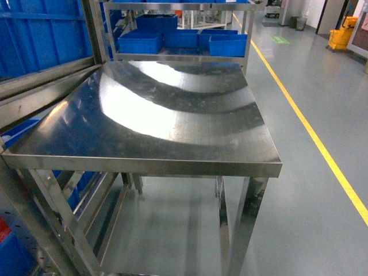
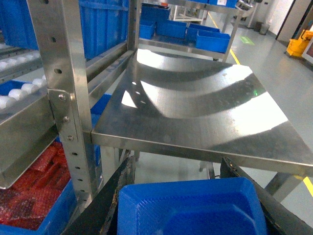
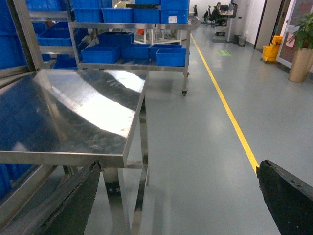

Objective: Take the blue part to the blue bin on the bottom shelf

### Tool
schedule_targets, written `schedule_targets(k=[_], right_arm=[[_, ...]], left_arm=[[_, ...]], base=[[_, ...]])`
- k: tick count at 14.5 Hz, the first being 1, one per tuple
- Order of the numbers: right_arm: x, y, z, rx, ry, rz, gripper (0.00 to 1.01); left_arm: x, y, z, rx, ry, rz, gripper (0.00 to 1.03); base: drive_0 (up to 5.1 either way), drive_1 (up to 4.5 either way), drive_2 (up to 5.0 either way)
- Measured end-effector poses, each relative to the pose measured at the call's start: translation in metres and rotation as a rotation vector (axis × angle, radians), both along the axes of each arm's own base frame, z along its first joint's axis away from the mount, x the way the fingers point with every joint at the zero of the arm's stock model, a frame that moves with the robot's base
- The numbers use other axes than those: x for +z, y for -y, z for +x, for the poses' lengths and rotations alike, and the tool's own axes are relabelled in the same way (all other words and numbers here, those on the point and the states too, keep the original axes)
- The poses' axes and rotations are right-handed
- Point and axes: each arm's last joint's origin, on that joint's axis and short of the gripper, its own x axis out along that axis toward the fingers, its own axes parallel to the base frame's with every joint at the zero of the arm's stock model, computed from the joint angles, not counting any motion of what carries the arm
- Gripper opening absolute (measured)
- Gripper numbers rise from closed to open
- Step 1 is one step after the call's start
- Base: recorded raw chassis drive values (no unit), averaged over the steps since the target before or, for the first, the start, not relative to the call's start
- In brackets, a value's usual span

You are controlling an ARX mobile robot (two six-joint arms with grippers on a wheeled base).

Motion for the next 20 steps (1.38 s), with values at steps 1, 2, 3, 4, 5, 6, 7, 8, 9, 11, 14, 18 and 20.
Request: schedule_targets(k=[1, 2, 3, 4, 5, 6, 7, 8, 9, 11, 14, 18, 20], right_arm=[[-0.0001, 0.0000, 0.0000, 0.000, -0.002, 0.000, 0.98], [-0.0001, 0.0001, 0.0000, -0.002, -0.001, 0.000, 0.98], [-0.0005, 0.0001, 0.0000, -0.002, -0.005, 0.000, 0.98], [0.0000, 0.0001, 0.0000, -0.002, 0.000, 0.000, 0.98], [-0.0001, 0.0001, 0.0000, -0.002, -0.002, 0.000, 0.98], [-0.0002, 0.0001, 0.0000, -0.002, -0.002, 0.000, 0.98], [-0.0001, 0.0001, 0.0000, -0.002, -0.002, 0.000, 0.98], [-0.0002, 0.0001, 0.0000, -0.002, -0.002, 0.000, 0.98], [-0.0002, 0.0000, 0.0000, -0.002, -0.002, 0.000, 0.98], [-0.0004, 0.0000, 0.0000, -0.001, -0.005, 0.000, 0.98], [-0.0003, 0.0001, 0.0000, -0.003, -0.003, 0.000, 0.98], [-0.0003, 0.0000, 0.0000, 0.000, -0.003, 0.000, 0.98], [-0.0002, 0.0000, 0.0000, 0.000, -0.002, 0.000, 0.98]], left_arm=[[-0.0002, -0.0001, -0.0001, 0.001, -0.002, 0.001, 0.43], [-0.0002, -0.0001, -0.0001, 0.001, -0.002, 0.001, 0.43], [0.0003, 0.0001, -0.0001, -0.005, 0.003, -0.001, 0.43], [-0.0001, 0.0001, -0.0001, -0.005, -0.001, 0.000, 0.43], [0.0000, 0.0000, -0.0001, -0.002, 0.000, 0.000, 0.43], [-0.0001, 0.0000, -0.0001, -0.002, -0.001, 0.000, 0.43], [0.0000, 0.0000, -0.0001, -0.002, 0.000, 0.000, 0.43], [0.0002, 0.0000, -0.0001, -0.002, 0.003, -0.001, 0.43], [0.0000, 0.0000, -0.0001, -0.002, 0.000, 0.000, 0.43], [0.0001, 0.0000, -0.0001, -0.002, 0.001, 0.000, 0.43], [0.0001, 0.0000, -0.0001, -0.001, 0.001, -0.001, 0.43], [0.0001, 0.0000, -0.0001, -0.001, 0.001, 0.000, 0.43], [0.0000, -0.0001, -0.0001, 0.001, 0.000, 0.000, 0.43]], base=[[-4.7, 1.33, 3.4], [-4.8, 1.37, 3.5], [-4.7, 1.44, 3.6], [-4.7, 1.52, 3.6], [-4.8, 1.63, 3.5], [-5.0, 2.34, 2.3], [-5.0, 2.28, 2.3], [-5.1, 2.29, 2.3], [-5.0, 2.43, 2.4], [-5.0, 2.46, 2.5], [-5.0, 2.45, 2.5], [-5.0, 2.42, 2.4], [-5.0, 2.50, 2.5]])
